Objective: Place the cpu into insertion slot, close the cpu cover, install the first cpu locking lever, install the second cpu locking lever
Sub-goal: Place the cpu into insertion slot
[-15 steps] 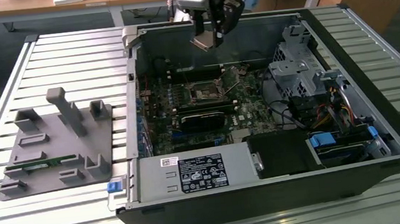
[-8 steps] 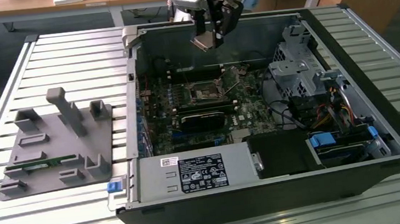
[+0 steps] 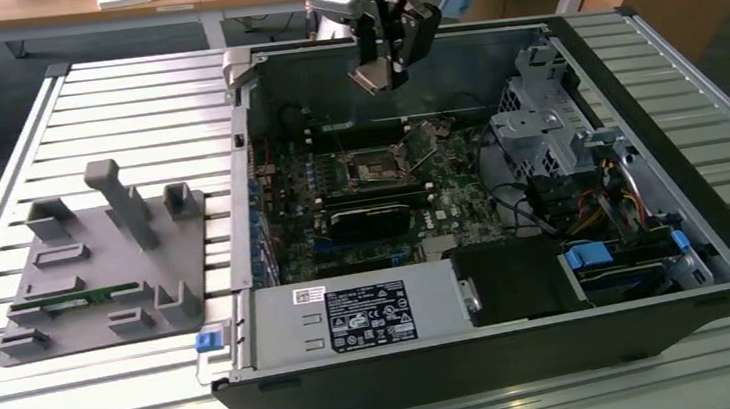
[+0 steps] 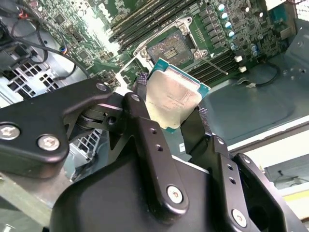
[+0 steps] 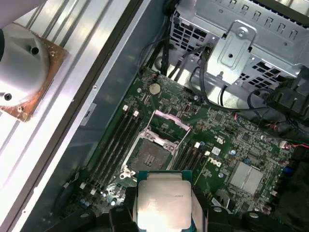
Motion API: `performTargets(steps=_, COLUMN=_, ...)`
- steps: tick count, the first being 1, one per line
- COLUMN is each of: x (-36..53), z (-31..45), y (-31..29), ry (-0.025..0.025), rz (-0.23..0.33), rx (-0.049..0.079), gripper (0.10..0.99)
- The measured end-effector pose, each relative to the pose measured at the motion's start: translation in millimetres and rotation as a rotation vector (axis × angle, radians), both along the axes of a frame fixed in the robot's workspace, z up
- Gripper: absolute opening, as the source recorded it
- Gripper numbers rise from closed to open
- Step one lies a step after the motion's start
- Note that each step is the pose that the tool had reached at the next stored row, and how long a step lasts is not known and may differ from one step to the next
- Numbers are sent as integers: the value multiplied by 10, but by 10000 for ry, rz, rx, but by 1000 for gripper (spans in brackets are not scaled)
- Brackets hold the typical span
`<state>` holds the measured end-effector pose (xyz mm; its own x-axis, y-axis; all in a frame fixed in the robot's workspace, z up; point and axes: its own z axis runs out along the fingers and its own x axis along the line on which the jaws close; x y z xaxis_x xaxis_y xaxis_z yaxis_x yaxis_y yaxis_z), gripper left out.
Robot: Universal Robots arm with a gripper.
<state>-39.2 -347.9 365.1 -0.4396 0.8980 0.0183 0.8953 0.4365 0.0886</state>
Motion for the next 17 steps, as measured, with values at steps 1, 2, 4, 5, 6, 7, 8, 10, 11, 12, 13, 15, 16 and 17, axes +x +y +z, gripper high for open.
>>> performTargets(steps=1, x=0, z=-1, y=0, ry=0, rz=-88, rx=0, gripper=533)
performTargets(steps=2, x=0, z=-1, y=0, ry=1, rz=-179, rx=0, gripper=533)
performTargets(steps=4, x=0, z=-2, y=0, ry=0, rz=-351, rx=0, gripper=533)
performTargets(steps=5, x=0, z=-3, y=0, ry=0, rz=-435, rx=0, gripper=533)
performTargets(steps=6, x=0, z=-3, y=0, ry=0, rz=-519, rx=0, gripper=533)
performTargets(steps=7, x=0, z=-4, y=0, ry=0, rz=-606, rx=0, gripper=533)
performTargets(steps=8, x=0, z=-4, y=0, ry=1, rz=-693, rx=0, gripper=533)
performTargets(steps=10, x=0, z=-5, y=0, ry=0, rz=-875, rx=0, gripper=533)
performTargets(steps=11, x=0, z=-6, y=0, ry=0, rz=-962, rx=0, gripper=533)
performTargets(steps=12, x=0, z=-6, y=0, ry=1, rz=-1047, rx=0, gripper=533)
performTargets(steps=13, x=0, z=-7, y=0, ry=1, rz=-1131, rx=0, gripper=533)
performTargets(steps=15, x=0, z=-8, y=0, ry=0, rz=-1296, rx=0, gripper=533)
performTargets(steps=16, x=0, z=-8, y=0, ry=1, rz=-1377, rx=0, gripper=533)
performTargets(steps=17, x=0, z=-9, y=0, ry=0, rz=-1466, rx=0, gripper=533)
